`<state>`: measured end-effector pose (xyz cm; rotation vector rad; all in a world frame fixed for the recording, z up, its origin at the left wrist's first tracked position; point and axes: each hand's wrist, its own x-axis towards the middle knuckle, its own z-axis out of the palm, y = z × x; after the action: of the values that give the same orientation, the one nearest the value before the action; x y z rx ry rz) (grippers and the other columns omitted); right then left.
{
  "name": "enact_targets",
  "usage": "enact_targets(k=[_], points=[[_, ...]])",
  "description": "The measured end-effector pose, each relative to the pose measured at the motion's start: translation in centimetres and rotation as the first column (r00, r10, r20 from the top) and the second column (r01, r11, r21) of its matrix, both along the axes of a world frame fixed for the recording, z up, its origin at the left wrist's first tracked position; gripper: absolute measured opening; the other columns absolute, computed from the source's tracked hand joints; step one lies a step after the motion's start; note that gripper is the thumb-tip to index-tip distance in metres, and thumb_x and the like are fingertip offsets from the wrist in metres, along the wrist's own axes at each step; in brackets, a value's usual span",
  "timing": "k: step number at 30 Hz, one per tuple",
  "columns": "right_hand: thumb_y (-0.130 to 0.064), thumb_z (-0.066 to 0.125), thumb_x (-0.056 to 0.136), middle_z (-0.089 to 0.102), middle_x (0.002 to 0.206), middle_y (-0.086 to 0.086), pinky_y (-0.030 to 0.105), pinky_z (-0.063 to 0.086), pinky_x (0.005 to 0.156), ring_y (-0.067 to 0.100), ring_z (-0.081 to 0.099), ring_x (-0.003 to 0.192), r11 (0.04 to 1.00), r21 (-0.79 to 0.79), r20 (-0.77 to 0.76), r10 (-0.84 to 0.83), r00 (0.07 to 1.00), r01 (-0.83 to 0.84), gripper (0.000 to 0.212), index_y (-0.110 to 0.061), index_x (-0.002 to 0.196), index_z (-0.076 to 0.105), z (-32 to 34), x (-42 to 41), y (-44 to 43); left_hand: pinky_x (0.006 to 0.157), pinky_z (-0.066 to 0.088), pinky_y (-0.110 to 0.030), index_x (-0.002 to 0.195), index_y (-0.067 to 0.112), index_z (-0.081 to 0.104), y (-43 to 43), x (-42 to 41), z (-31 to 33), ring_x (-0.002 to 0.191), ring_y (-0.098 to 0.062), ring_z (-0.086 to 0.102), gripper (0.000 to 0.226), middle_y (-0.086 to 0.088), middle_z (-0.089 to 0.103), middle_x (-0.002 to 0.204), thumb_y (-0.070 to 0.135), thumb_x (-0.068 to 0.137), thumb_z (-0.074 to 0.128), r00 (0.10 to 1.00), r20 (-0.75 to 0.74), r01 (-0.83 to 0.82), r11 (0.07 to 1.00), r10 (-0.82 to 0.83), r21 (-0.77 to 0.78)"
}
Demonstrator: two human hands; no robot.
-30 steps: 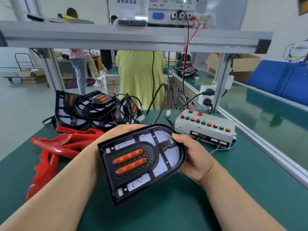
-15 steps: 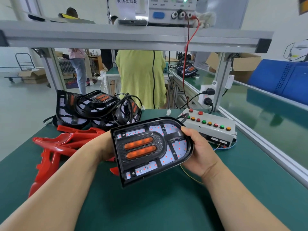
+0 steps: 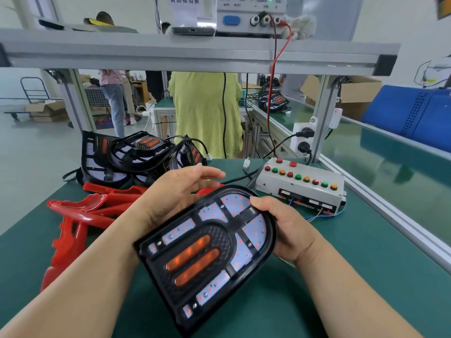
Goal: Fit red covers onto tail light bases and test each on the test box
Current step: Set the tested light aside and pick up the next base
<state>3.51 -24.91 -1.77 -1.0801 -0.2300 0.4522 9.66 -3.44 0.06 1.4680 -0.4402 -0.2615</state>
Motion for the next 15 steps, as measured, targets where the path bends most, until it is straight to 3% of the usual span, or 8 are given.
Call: enact_targets(k=[3, 6, 8, 10, 12, 15], points=[[-0.027, 0.054, 0.083, 0.074, 0.106, 0.013, 0.034, 0.057, 0.084, 0.024, 0.071, 0.095, 0.998, -0.018, 0.003, 0.068, 0.998, -0.068, 0.036, -0.008, 0.101, 0.078, 0.1, -0.3, 0.4, 0.107, 0.047, -0.044, 0.135, 0.004, 0.057, -0.6, -0.8, 0.5, 0.128, -0.035, 0.055, 0.043, -0.026, 0.054, 0.139, 0.027, 0.098, 0.053, 0.995, 0.043, 0.095, 0.995, -0.095, 0.009], [-0.024, 0.051, 0.084, 0.075, 0.103, 0.010, 0.031, 0.057, 0.082, 0.021, 0.072, 0.093, 0.994, -0.029, 0.005, 0.104, 0.995, -0.104, 0.035, -0.009, 0.099, 0.079, 0.1, -0.4, 0.8, 0.104, 0.047, -0.028, 0.135, 0.013, 0.059, -1.2, -1.0, 1.0, 0.134, -0.018, 0.051, 0.043, -0.004, 0.056, 0.143, 0.026, 0.095, 0.049, 0.974, 0.107, 0.188, 0.977, -0.199, 0.105], [-0.023, 0.051, 0.084, 0.075, 0.102, 0.010, 0.031, 0.057, 0.080, 0.021, 0.072, 0.092, 0.994, -0.023, 0.005, 0.111, 0.994, -0.111, 0.035, -0.007, 0.101, 0.077, 0.1, -0.4, 0.8, 0.112, 0.040, -0.031, 0.134, 0.023, 0.059, -1.8, -1.1, 1.1, 0.135, -0.011, 0.050, 0.042, 0.009, 0.058, 0.141, 0.034, 0.095, 0.048, 0.952, 0.158, 0.219, 0.944, -0.263, 0.247], [-0.022, 0.052, 0.083, 0.075, 0.102, 0.011, 0.031, 0.057, 0.080, 0.021, 0.072, 0.091, 0.995, -0.017, 0.009, 0.100, 0.995, -0.100, 0.034, -0.006, 0.106, 0.071, 0.0, -0.4, 0.7, 0.114, 0.039, -0.036, 0.134, 0.032, 0.056, -2.3, -1.0, 1.1, 0.132, -0.011, 0.052, 0.048, 0.008, 0.061, 0.137, 0.053, 0.091, 0.055, 0.939, 0.116, 0.280, 0.917, -0.323, 0.286], [-0.023, 0.053, 0.082, 0.074, 0.104, 0.012, 0.034, 0.058, 0.084, 0.023, 0.071, 0.092, 0.996, -0.027, 0.011, 0.081, 0.997, -0.081, 0.034, -0.007, 0.105, 0.072, -0.1, -0.4, 0.6, 0.109, 0.044, -0.037, 0.137, 0.031, 0.055, -2.5, -1.0, 0.6, 0.131, -0.022, 0.054, 0.064, -0.002, 0.060, 0.139, 0.065, 0.083, 0.062, 0.922, 0.023, 0.379, 0.912, -0.387, 0.155], [-0.026, 0.052, 0.083, 0.075, 0.104, 0.011, 0.035, 0.057, 0.086, 0.022, 0.071, 0.094, 0.996, -0.041, 0.007, 0.074, 0.997, -0.074, 0.034, -0.011, 0.097, 0.079, -0.3, -0.2, 0.7, 0.102, 0.049, -0.040, 0.138, 0.023, 0.057, -2.4, -1.0, 0.4, 0.132, -0.028, 0.053, 0.060, -0.013, 0.058, 0.140, 0.057, 0.089, 0.059, 0.887, -0.035, 0.453, 0.883, -0.460, -0.121]])
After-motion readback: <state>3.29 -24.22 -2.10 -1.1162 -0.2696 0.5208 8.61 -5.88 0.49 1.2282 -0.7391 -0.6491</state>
